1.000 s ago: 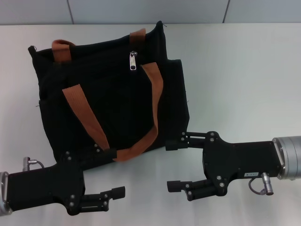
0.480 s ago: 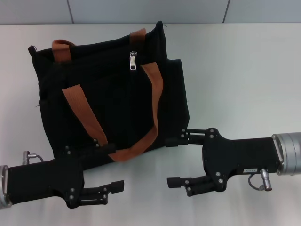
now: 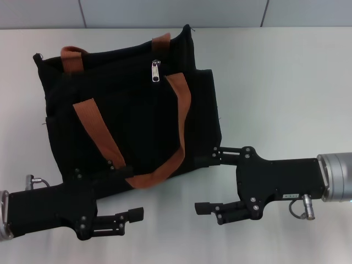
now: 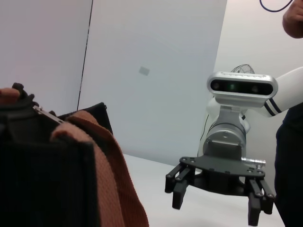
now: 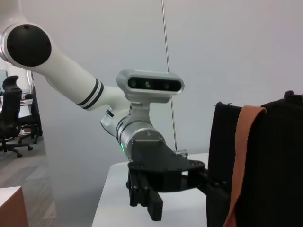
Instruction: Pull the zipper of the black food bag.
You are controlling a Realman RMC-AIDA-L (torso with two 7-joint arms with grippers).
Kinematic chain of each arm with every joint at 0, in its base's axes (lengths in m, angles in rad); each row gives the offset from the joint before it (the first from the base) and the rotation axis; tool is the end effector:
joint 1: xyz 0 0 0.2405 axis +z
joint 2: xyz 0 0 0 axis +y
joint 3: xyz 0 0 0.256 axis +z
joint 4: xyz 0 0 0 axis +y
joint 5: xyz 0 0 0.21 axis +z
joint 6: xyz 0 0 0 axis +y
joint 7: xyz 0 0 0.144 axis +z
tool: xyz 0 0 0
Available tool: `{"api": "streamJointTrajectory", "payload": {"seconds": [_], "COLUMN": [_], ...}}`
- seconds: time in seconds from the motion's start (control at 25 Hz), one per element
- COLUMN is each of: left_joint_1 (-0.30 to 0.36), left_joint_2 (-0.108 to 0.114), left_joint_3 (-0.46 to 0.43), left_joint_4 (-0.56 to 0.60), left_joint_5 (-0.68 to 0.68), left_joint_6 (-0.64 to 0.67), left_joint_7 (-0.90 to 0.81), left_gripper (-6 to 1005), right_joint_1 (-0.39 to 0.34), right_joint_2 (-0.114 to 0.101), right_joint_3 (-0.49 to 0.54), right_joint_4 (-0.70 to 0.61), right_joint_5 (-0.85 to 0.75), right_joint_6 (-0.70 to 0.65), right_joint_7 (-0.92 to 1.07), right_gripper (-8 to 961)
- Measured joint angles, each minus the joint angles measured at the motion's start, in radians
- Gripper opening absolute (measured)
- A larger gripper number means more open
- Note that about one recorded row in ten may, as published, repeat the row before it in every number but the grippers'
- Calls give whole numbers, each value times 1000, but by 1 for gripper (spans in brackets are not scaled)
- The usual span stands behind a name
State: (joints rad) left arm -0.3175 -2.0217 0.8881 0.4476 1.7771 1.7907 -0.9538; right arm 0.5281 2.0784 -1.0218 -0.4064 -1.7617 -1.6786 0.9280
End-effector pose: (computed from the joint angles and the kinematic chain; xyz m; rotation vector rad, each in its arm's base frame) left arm -0.2969 0.2308 -0.0136 -2.8078 -0.3785 -0.9859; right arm 0.2380 0.2750 -0.0571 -2.9753 0.1252 0.9524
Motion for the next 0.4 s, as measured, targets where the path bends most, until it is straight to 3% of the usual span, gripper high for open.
{"api": "streamJointTrajectory", "payload": {"seconds": [0.4], "left_joint_1": [8], "left_joint_2": [0], "left_joint_3": [0], "left_joint_4": [-3], "left_joint_5": [2], "left_joint_6": [-9], "left_joint_7": [-3], "left_gripper": [834], "right_joint_1": [1], "right_joint_2": [-2], "right_joint_3": [2], "right_joint_4": [2], "right_joint_5": [4], "right_joint_6": [-11], "right_joint_7": [0], "right_gripper": [824]}}
